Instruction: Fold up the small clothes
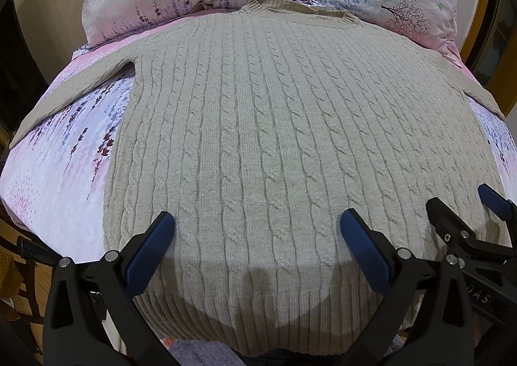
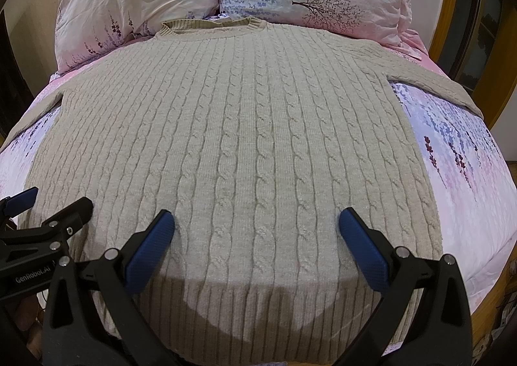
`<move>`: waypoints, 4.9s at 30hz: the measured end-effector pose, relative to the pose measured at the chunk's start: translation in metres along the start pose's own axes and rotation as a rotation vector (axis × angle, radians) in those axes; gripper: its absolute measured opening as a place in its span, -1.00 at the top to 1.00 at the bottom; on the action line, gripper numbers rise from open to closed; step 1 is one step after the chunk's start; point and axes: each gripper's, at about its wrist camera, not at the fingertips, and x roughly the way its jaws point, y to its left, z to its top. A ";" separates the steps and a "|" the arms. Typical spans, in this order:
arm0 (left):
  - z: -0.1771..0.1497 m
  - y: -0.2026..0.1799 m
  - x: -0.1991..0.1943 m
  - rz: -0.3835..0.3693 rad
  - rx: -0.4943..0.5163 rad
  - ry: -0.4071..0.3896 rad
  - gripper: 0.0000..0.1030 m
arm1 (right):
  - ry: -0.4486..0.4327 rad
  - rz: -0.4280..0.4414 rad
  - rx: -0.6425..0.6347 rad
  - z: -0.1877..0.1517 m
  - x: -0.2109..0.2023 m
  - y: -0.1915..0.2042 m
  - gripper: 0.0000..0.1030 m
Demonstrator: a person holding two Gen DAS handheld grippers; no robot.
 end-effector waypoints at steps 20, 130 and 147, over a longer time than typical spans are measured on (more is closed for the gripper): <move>0.000 -0.001 -0.002 0.001 0.008 -0.008 -0.97 | -0.004 0.015 -0.034 0.001 0.001 -0.001 -0.97; 0.092 0.091 0.033 -0.446 -0.229 -0.230 -0.97 | -0.493 0.261 0.766 0.199 0.048 -0.250 0.85; 0.100 0.106 0.021 -0.393 -0.244 -0.263 -0.97 | 0.018 0.447 0.005 0.213 0.119 -0.036 -0.04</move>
